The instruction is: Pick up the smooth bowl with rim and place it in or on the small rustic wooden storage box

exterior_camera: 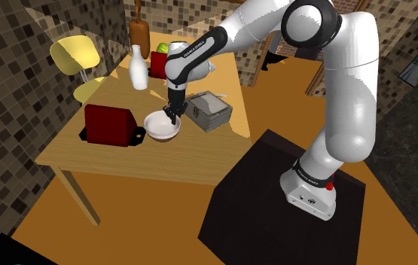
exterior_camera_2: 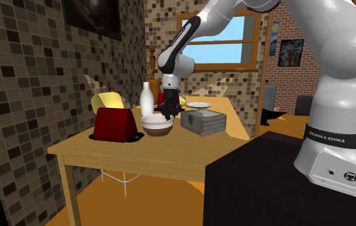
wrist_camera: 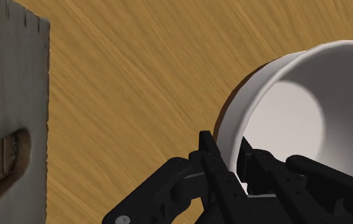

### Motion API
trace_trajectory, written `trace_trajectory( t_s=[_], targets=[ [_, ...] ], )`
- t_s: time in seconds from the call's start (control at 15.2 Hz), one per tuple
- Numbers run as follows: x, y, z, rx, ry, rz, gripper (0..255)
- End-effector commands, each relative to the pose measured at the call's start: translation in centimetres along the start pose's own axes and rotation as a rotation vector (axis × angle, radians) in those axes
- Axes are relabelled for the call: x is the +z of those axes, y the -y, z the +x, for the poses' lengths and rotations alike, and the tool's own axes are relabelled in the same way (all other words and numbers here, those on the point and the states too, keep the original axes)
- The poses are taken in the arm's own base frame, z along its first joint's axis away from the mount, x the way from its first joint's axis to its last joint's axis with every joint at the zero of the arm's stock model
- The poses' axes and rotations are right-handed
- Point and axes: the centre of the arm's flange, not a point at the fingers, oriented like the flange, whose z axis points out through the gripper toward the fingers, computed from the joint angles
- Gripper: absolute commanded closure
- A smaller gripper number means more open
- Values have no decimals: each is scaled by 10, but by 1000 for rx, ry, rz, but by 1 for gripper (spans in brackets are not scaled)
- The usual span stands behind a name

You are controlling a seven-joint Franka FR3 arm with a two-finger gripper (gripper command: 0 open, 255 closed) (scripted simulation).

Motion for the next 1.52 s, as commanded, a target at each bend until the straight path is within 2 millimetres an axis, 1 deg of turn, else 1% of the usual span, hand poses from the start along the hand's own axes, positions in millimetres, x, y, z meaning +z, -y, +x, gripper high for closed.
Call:
trace_trajectory(
  t_s=[0.0,1.45],
  targets=[
    [-10,2,0,0,0,0,255],
    [-123,21,-19,0,0,0,255]
  ],
)
